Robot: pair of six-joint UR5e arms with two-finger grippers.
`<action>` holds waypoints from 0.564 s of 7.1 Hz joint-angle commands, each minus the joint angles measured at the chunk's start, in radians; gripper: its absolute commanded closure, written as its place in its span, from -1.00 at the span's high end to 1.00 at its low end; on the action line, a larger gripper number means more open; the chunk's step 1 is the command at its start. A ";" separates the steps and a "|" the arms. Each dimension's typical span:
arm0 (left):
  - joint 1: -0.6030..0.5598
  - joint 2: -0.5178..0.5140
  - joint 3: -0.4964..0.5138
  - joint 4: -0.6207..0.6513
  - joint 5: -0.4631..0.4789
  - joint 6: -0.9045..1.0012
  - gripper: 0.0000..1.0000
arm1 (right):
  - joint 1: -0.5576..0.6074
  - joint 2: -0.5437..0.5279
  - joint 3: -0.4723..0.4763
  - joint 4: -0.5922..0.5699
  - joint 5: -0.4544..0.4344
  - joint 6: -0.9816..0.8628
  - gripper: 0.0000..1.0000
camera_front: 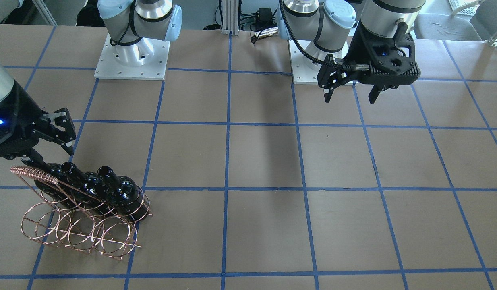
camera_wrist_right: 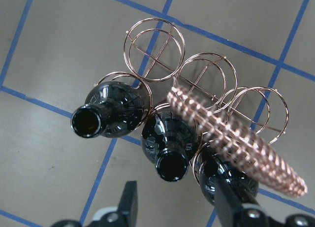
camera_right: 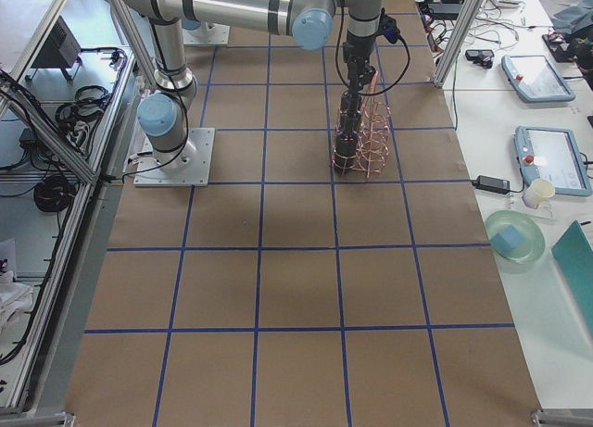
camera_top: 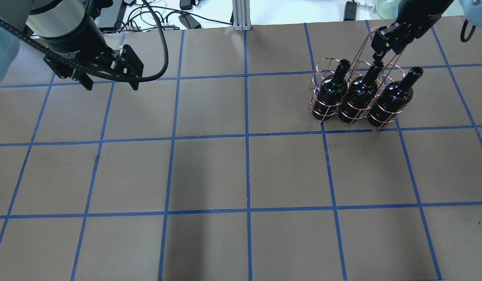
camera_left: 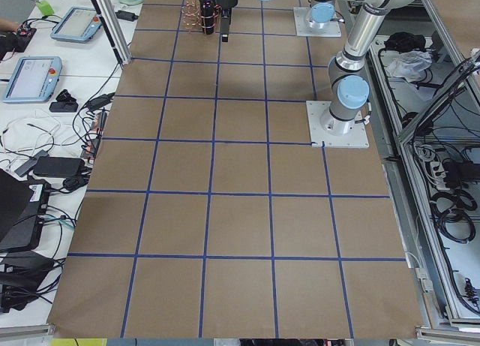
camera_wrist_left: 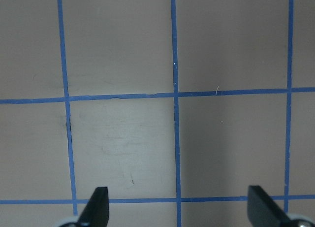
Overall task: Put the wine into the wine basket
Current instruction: 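Open the right gripper and raise it away from the rack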
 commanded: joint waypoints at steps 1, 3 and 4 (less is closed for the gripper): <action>0.001 -0.004 -0.001 0.000 -0.002 0.000 1.00 | 0.000 -0.017 0.002 -0.012 0.000 0.018 0.99; 0.000 -0.006 0.000 0.000 -0.007 0.002 1.00 | 0.034 -0.109 0.004 0.011 0.000 0.235 1.00; -0.002 -0.001 -0.001 -0.008 -0.007 0.000 1.00 | 0.108 -0.146 0.004 0.015 -0.013 0.344 1.00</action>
